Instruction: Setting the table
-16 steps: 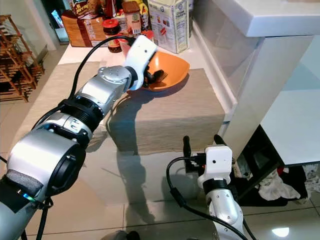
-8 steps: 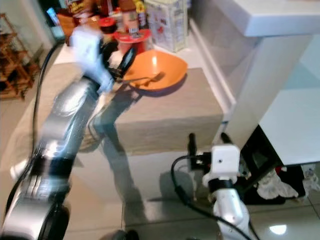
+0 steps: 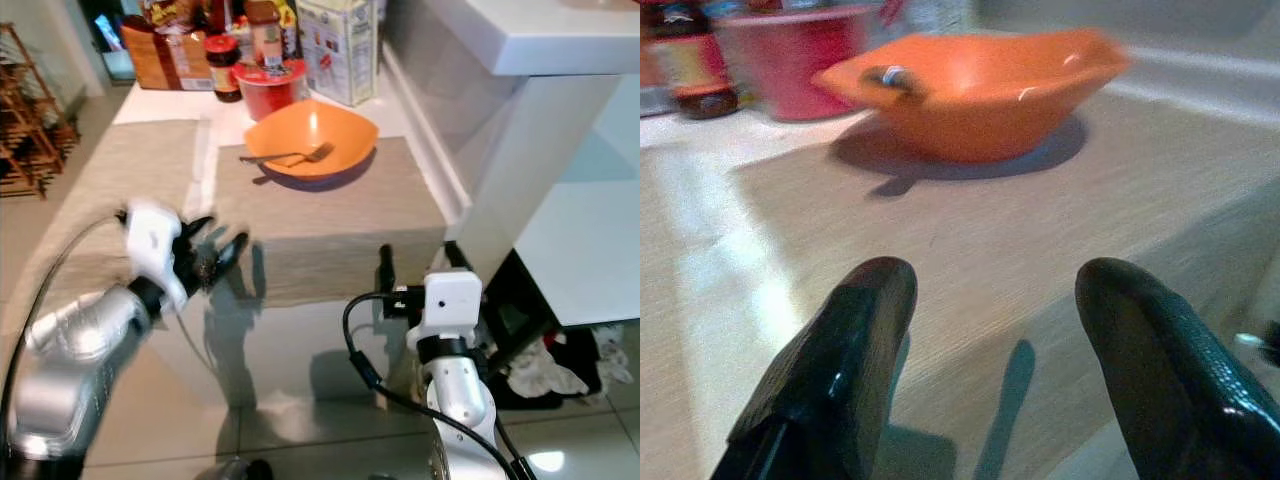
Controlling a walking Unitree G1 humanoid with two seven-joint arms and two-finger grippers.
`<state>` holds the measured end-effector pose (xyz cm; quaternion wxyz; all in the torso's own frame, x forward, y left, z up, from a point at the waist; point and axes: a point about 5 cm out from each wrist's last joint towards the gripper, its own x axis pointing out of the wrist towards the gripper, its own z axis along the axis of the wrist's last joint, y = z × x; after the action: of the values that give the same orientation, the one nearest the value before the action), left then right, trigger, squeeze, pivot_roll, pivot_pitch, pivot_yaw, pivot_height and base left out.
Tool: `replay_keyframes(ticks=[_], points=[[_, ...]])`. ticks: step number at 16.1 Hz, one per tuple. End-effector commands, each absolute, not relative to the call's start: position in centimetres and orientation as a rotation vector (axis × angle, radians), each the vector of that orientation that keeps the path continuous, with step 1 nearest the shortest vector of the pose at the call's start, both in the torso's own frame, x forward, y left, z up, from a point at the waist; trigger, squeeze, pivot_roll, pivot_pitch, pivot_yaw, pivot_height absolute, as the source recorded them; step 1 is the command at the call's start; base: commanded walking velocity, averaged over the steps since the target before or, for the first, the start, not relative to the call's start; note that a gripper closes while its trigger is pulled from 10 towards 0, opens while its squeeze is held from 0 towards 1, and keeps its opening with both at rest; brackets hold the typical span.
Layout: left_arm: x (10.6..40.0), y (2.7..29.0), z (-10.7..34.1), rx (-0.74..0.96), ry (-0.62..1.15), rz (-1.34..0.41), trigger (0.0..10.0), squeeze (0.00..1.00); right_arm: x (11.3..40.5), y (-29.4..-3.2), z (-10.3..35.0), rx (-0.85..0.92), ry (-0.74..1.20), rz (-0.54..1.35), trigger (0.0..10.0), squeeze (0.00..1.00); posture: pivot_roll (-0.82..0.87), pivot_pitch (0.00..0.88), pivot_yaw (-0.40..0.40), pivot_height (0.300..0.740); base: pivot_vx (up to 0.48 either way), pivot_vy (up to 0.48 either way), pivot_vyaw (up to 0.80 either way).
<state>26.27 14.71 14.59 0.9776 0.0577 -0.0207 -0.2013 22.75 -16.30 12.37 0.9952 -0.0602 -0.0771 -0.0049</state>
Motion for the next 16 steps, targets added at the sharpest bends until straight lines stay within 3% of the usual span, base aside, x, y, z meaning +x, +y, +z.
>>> replay_keyframes(ticks=[1, 4, 7, 11, 16], points=[[26.0, 16.2, 15.9, 0.194, -0.18, -0.279, 10.0, 0.0, 22.8, -16.6, 12.5, -0.134, -0.173, -0.03, 10.0, 0.0, -0.09, 0.0, 0.05, 0.74, 0.0, 0.0, 0.0], [25.3, 15.7, 14.4, 0.198, -0.109, -0.253, 10.0, 0.0, 22.6, -16.8, 12.5, -0.11, -0.199, -0.016, 10.0, 0.0, -0.09, 0.0, 0.034, 0.74, 0.0, 0.0, 0.0], [26.8, 15.5, 14.3, 0.098, -0.027, -0.218, 10.0, 0.0, 22.4, -16.6, 11.9, -0.109, -0.167, 0.008, 10.0, 0.0, -0.09, 0.0, 0.029, 0.74, 0.0, 0.0, 0.0], [27.9, 14.3, 16.8, 0.04, -0.114, -0.224, 10.0, 0.0, 22.5, -16.6, 12.3, -0.116, -0.196, 0.011, 10.0, 0.0, -0.1, 0.0, 0.035, 0.74, 0.0, 0.0, 0.0], [28.1, 13.8, 18.6, 0.026, -0.167, -0.207, 10.0, 0.0, 22.3, -16.6, 12.7, -0.117, -0.212, 0.008, 10.0, 0.0, -0.11, 0.005, 0.04, 0.74, 0.386, 0.277, 0.0]])
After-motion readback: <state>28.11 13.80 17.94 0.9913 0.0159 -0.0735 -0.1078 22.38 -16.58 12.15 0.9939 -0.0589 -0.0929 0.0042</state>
